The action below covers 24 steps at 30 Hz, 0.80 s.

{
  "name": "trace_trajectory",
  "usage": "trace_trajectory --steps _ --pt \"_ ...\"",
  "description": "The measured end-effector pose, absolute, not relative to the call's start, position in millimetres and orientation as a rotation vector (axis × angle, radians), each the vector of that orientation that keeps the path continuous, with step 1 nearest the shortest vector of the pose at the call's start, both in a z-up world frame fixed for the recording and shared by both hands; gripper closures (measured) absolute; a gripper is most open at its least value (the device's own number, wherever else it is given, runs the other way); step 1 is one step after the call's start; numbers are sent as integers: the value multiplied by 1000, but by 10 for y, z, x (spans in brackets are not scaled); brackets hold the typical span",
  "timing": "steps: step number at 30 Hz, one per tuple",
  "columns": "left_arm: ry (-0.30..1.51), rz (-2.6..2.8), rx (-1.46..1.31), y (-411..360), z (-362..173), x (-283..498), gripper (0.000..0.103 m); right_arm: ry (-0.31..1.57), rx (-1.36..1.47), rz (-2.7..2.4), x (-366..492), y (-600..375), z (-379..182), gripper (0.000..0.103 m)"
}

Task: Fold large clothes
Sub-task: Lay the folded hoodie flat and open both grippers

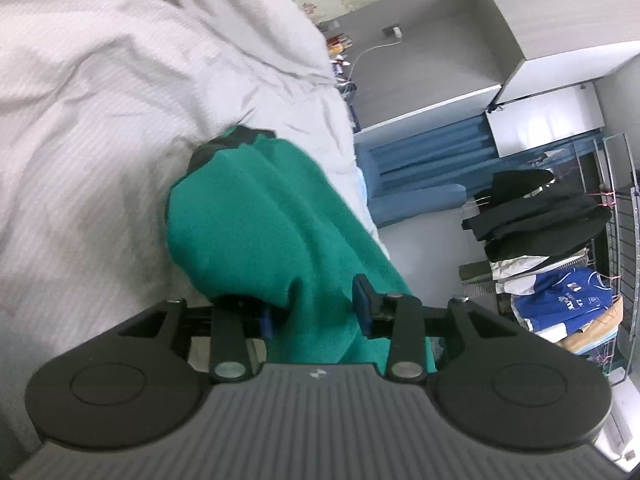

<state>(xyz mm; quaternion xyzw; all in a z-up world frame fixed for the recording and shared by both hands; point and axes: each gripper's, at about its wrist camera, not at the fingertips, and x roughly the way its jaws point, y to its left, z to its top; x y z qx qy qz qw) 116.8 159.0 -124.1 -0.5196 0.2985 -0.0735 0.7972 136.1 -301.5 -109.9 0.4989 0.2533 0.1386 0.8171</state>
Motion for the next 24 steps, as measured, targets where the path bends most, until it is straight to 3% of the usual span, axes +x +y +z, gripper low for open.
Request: trace_trajectory --steps 24 --pt "472 -176 -1109 1634 -1043 2441 47 520 946 259 2575 -3088 -978 46"
